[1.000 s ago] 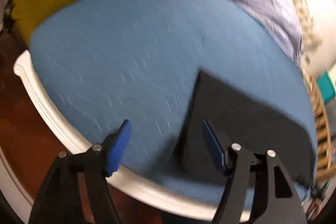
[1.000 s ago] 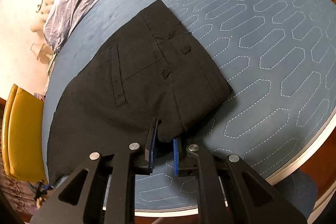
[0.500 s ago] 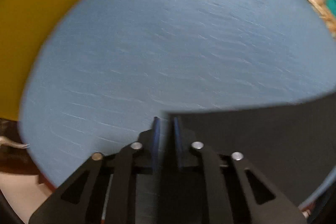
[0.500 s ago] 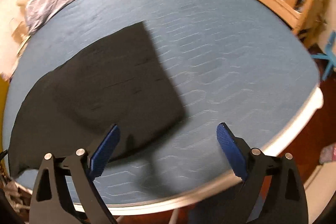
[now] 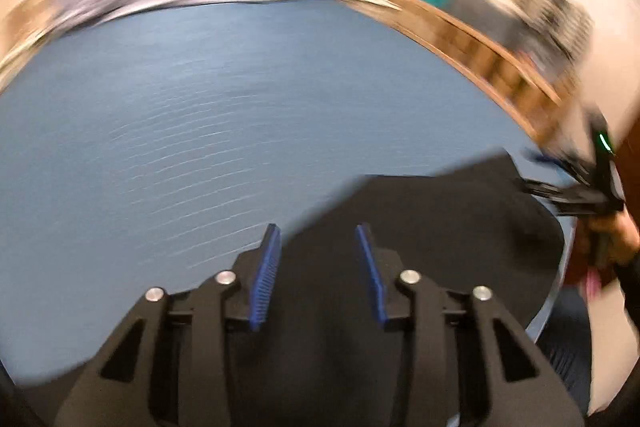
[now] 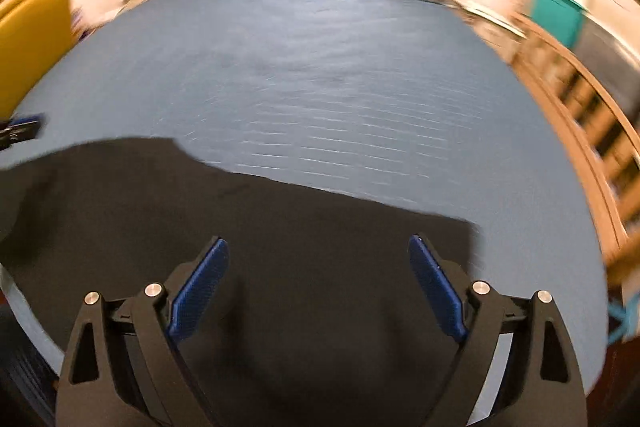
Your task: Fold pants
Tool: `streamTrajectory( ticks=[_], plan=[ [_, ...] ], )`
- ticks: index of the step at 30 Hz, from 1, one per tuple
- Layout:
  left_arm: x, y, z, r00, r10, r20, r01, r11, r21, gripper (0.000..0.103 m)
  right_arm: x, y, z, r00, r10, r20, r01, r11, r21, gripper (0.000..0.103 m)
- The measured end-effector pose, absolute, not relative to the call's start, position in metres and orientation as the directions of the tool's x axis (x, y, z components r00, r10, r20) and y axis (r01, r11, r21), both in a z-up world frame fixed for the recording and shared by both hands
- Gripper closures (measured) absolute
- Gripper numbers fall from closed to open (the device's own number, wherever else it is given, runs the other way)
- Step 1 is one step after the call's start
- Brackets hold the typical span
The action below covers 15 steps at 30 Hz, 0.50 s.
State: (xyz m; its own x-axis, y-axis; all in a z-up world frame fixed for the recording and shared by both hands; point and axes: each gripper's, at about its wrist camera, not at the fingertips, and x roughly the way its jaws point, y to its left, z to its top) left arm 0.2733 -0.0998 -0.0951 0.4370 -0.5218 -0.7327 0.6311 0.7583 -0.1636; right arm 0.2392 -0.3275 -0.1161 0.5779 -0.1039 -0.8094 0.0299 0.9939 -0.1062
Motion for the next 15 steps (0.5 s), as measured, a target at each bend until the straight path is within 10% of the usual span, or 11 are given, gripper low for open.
streamTrajectory(
  ticks=[8, 15],
  plan=[
    [0.334, -0.198, -0.173, 0.382, -0.378, -0.844, 0.611, 0.788, -0.076, 0.094, 0.286, -0.366, -0.172, 0.476, -0.256, -0.841, 0.111, 0.966, -0.232, 0.016],
    [0.323, -0.210, -0.147, 0.430, -0.450, -0.783, 0.622, 0.776, -0.105, 0.048, 0.283, -0.415, -0.157, 0.495, -0.331, -0.803, 0.212, 0.943, -0.257, 0.015]
  ],
)
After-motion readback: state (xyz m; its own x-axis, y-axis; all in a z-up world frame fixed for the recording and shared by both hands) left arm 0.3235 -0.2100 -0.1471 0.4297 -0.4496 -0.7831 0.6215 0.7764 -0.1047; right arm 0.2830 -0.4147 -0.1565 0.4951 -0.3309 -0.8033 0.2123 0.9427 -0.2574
